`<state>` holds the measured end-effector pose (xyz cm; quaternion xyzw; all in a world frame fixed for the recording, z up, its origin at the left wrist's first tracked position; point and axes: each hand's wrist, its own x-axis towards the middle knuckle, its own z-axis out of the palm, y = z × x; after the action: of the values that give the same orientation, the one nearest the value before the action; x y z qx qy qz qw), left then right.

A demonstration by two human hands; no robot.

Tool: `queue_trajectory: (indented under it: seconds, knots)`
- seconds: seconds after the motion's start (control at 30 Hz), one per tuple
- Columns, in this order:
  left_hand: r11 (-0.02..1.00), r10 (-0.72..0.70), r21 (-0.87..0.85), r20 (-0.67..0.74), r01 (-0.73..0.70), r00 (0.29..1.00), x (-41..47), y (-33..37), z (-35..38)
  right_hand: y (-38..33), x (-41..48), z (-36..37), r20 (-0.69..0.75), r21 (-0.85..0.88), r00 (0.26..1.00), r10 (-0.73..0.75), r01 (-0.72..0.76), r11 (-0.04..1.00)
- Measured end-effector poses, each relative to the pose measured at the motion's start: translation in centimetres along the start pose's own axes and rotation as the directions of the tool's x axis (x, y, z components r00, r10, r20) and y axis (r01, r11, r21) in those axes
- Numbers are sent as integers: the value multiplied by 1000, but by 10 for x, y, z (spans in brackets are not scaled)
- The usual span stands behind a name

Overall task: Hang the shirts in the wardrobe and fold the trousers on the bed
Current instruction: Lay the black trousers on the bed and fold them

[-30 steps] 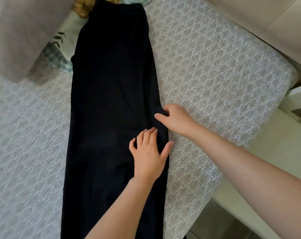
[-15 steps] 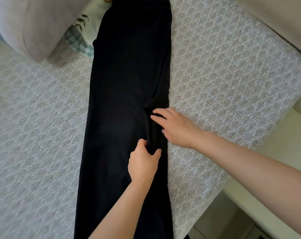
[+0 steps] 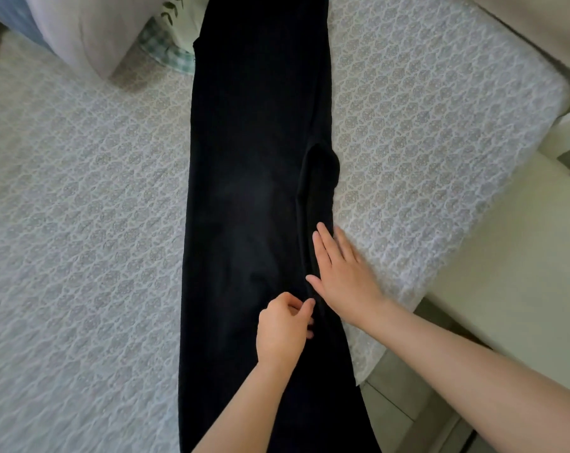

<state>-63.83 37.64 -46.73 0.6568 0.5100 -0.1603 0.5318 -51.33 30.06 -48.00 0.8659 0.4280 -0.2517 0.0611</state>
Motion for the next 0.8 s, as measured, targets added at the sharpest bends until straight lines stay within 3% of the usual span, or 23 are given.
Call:
queue_trajectory:
  seconds: [0.1, 0.2, 0.3, 0.33, 0.47, 0.63, 0.73, 0.8]
  knots:
    - [987, 79, 150, -131, -59, 988, -21, -47, -21, -19, -33, 14, -23, 148, 995, 94, -89, 985]
    - [943, 203, 316, -300, -103, 932, -42, -107, -49, -39, -67, 28, -51, 307, 979, 196, -172, 936]
    - [978, 119, 205, -389, -39, 913, -59, -148, -69, -50, -96, 38, -75, 434, 957, 279, -220, 873]
    - [986, 96, 162, -397, -34, 913, -63, -155, -73, -52, -105, 42, -42, 503, 947, 320, -257, 825]
    - [999, 16, 49, -439, 6, 898, -78, -180, -80, -60, -138, 61, 196, 774, 869, 455, -422, 472]
    - [994, -62, -104, -333, 29, 941, -82, -194, -89, -71, -171, 89, 291, 857, 861, 417, -428, 288]
    - [964, -103, -259, -133, 66, 986, -86, -199, -95, -77, -191, 104, 365, 858, 868, 335, -454, 240]
    - [961, -116, -253, -6, 111, 993, -94, -208, -97, -77, -203, 111, 411, 853, 867, 284, -475, 216]
